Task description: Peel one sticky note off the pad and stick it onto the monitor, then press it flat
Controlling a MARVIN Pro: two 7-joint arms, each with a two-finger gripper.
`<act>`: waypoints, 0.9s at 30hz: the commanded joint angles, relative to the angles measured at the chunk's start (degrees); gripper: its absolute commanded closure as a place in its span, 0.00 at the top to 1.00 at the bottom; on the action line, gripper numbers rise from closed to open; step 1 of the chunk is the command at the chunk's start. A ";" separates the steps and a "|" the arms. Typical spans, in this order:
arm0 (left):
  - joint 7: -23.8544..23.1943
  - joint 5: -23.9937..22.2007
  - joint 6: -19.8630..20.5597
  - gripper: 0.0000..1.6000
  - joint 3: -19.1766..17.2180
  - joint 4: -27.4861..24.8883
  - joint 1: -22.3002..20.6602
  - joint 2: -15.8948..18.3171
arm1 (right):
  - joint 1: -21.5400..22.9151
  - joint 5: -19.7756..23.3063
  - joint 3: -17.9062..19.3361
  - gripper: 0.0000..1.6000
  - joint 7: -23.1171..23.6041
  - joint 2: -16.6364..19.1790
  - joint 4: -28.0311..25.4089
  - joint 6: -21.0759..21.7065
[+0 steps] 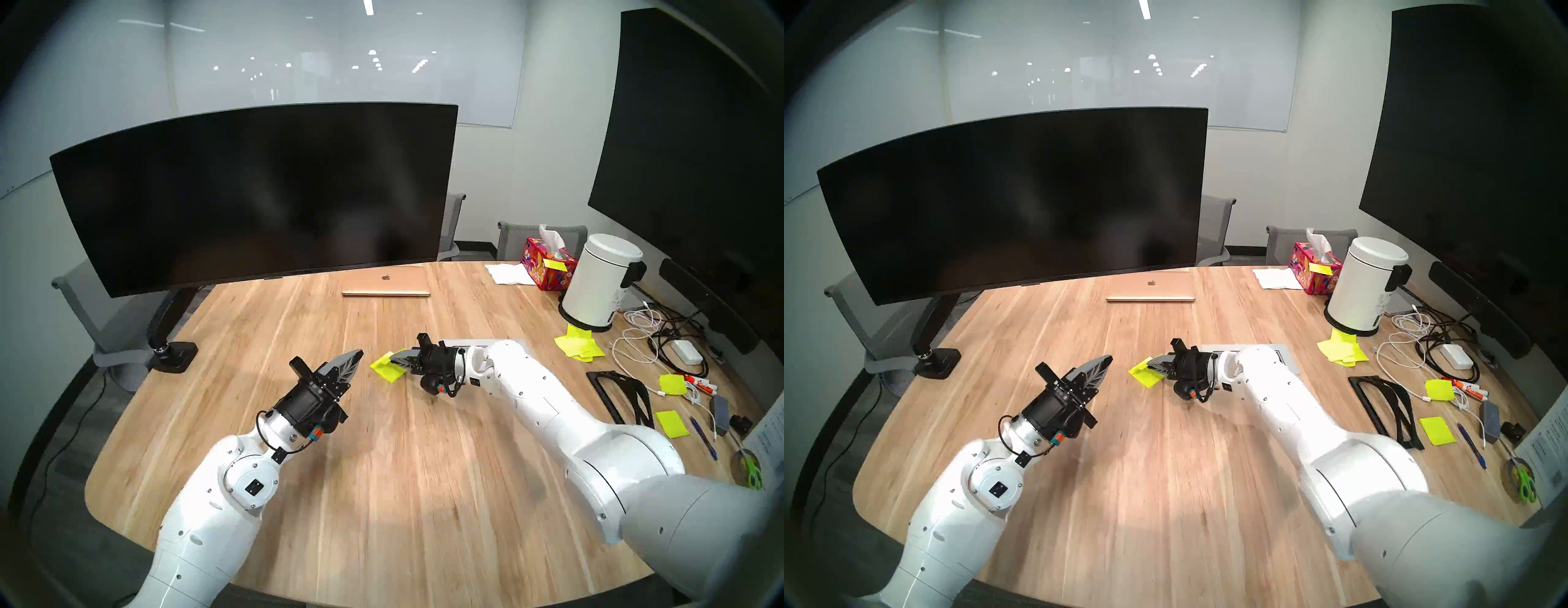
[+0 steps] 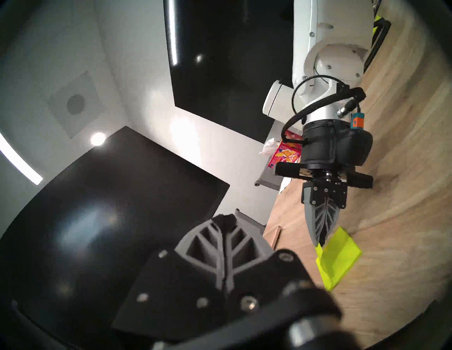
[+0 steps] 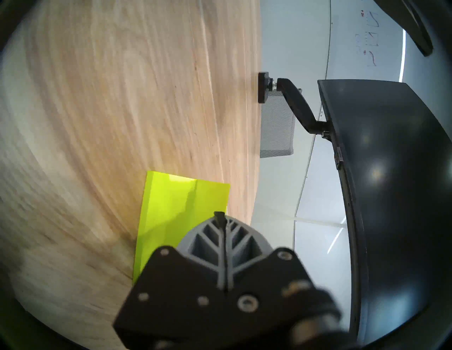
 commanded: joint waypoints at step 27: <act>-21.18 -13.68 -2.28 0.00 2.01 5.45 -8.45 3.28 | 4.27 -1.78 -1.05 0.00 -6.78 -1.28 7.88 0.20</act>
